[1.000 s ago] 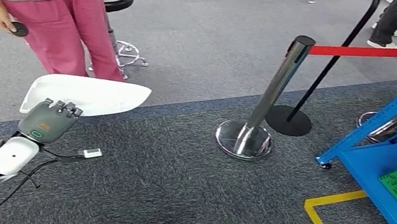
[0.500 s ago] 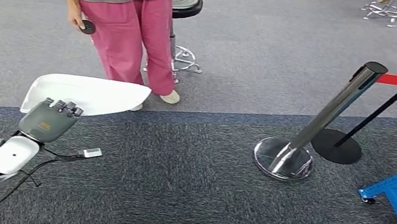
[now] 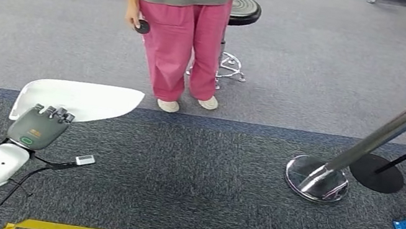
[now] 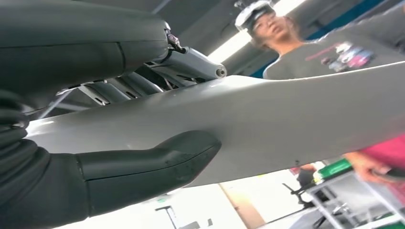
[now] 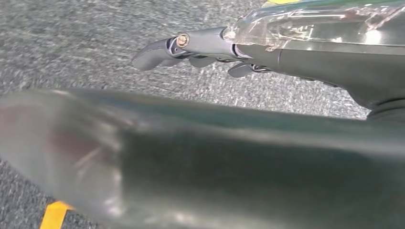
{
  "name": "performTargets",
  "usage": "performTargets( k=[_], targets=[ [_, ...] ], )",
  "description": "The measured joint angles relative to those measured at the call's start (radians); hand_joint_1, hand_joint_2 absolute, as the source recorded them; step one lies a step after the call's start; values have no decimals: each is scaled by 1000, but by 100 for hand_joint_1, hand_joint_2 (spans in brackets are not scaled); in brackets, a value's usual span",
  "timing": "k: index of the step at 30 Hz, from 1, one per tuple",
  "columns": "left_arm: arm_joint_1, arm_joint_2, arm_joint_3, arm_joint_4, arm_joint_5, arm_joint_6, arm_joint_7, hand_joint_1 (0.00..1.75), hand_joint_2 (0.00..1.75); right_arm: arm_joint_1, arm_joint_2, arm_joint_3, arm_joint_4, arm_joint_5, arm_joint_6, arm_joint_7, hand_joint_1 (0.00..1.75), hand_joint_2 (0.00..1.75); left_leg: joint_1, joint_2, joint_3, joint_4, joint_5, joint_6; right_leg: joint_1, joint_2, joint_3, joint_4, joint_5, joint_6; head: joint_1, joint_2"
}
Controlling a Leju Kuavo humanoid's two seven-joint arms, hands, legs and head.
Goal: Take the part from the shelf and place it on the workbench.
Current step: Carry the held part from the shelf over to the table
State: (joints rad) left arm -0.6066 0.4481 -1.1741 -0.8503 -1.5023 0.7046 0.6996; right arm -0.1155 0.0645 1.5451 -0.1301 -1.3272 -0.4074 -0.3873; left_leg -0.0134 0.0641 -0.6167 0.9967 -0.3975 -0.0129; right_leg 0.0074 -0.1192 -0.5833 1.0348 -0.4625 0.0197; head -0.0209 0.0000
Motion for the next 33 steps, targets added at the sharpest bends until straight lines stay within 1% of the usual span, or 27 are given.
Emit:
performTargets(
  k=[1,3,4,5,6,7,8,9,10,12,13,14,16,17,18,20,21,22,23,24,25,27,28,29,31,32,33],
  targets=[
    [3,4,1,-1,0,0,0,175,175,-2,1,0,0,0,0,0,0,0,2,-13,0,-3,2,5,-1,3,1,2,-4,6,0,0],
    [5,8,3,-4,0,0,0,175,175,-4,1,2,0,0,0,1,0,0,8,-38,2,-7,5,16,-6,48,-19,49,-33,16,4,0],
    [5,9,4,-6,0,0,0,175,175,-4,2,3,0,1,-1,2,0,0,10,-49,2,-7,6,21,-8,82,-46,104,-61,20,7,0],
    [5,8,4,-7,0,0,0,175,175,-2,2,4,0,1,-1,3,0,0,11,-62,2,-7,6,24,-9,103,-80,173,-91,22,9,0],
    [6,8,4,-7,0,0,0,175,175,1,2,5,0,1,-1,4,0,0,11,-76,2,-7,6,26,-9,112,-114,238,-113,24,11,0],
    [9,8,4,-8,0,0,0,175,175,3,2,5,0,1,-1,5,0,0,11,-92,2,-7,6,27,-9,116,-138,278,-120,25,11,0],
    [11,7,4,-9,0,0,0,175,175,4,2,6,0,1,-1,5,0,0,12,-108,2,-6,6,27,-9,118,-145,281,-107,25,12,0],
    [12,7,3,-9,0,0,0,175,175,4,2,6,0,1,-1,5,0,0,13,-123,2,-6,6,26,-10,121,-133,245,-78,24,12,0],
    [13,7,3,-10,0,0,0,175,175,2,2,6,0,1,-1,5,0,0,14,-138,3,-5,6,24,-12,130,-107,183,-41,24,12,0],
    [12,8,4,-11,0,0,0,175,175,-1,2,7,0,2,-1,6,0,0,15,-163,-1,0,6,14,-20,174,-48,59,6,23,11,0],
    [11,9,4,-11,0,0,0,175,175,-1,3,7,0,3,-1,6,0,0,16,-174,-4,1,8,8,-22,189,-30,25,14,21,11,0],
    [11,11,5,-11,0,0,0,175,175,-2,3,7,0,4,-1,7,0,0,17,-185,-8,1,10,1,-22,195,-22,12,12,16,11,0],
    [15,17,5,-11,0,0,0,175,175,-2,4,8,0,7,-1,8,0,0,21,-199,-13,-2,14,-10,-20,175,-19,9,15,1,11,0],
    [18,22,6,-11,0,0,0,175,175,-4,5,8,0,10,0,8,0,0,21,-185,-18,5,8,-14,-19,166,-18,6,17,-7,8,0],
    [19,27,7,-12,0,0,0,175,175,-5,5,9,0,14,0,8,0,0,20,-161,-32,32,-10,-18,-19,156,-17,3,19,-13,6,0],
    [21,34,12,-16,0,0,0,175,175,-4,6,11,0,22,-1,14,0,0,16,-101,-87,146,-69,-23,-15,133,-16,-1,19,-22,1,0],
    [24,36,15,-20,0,0,0,175,175,-3,7,12,0,25,-1,19,0,0,17,-87,-121,214,-97,-25,-14,120,-16,-1,18,-25,1,0],
    [29,40,18,-24,0,0,0,175,175,-3,7,12,0,27,-2,25,0,0,17,-81,-146,264,-112,-26,-12,107,-16,-1,16,-27,1,0],
    [36,46,21,-27,0,0,0,175,175,-5,9,12,0,30,-4,33,0,0,17,-78,-154,280,-108,-26,-12,94,-15,-1,15,-28,1,0],
    [42,53,25,-31,0,0,0,175,175,-6,12,12,0,33,-5,39,0,0,17,-74,-143,258,-87,-26,-11,81,-14,-1,13,-28,0,0],
    [46,61,30,-35,0,0,0,175,175,-9,15,12,0,36,-6,44,0,0,16,-64,-113,202,-54,-24,-11,69,-11,-1,11,-26,0,0],
    [47,74,41,-45,0,0,0,175,175,-11,23,13,0,41,-7,49,0,0,8,-16,-40,67,-3,-17,-6,46,-5,1,4,-20,-1,0],
    [47,79,45,-50,0,0,0,175,175,-12,25,13,0,42,-8,50,0,0,4,1,-17,23,7,-12,-3,35,-2,1,0,-15,0,0],
    [48,84,49,-54,0,0,0,175,175,-14,27,13,-1,44,-8,51,0,0,0,9,-6,2,7,-7,1,23,1,0,-4,-11,-1,0],
    [58,96,54,-60,0,0,0,175,175,-17,30,13,-1,47,-9,52,0,0,1,-15,-5,-5,6,4,3,2,8,-3,-10,-3,-1,0],
    [62,103,56,-63,0,0,0,175,175,-20,31,13,-1,49,-9,52,0,0,4,-27,-3,-7,6,9,1,13,8,4,-18,2,0,0],
    [65,109,60,-66,0,0,0,175,175,-21,32,13,-1,50,-9,52,0,0,7,-39,-1,-9,7,15,0,34,0,26,-32,8,2,0]
  ],
)
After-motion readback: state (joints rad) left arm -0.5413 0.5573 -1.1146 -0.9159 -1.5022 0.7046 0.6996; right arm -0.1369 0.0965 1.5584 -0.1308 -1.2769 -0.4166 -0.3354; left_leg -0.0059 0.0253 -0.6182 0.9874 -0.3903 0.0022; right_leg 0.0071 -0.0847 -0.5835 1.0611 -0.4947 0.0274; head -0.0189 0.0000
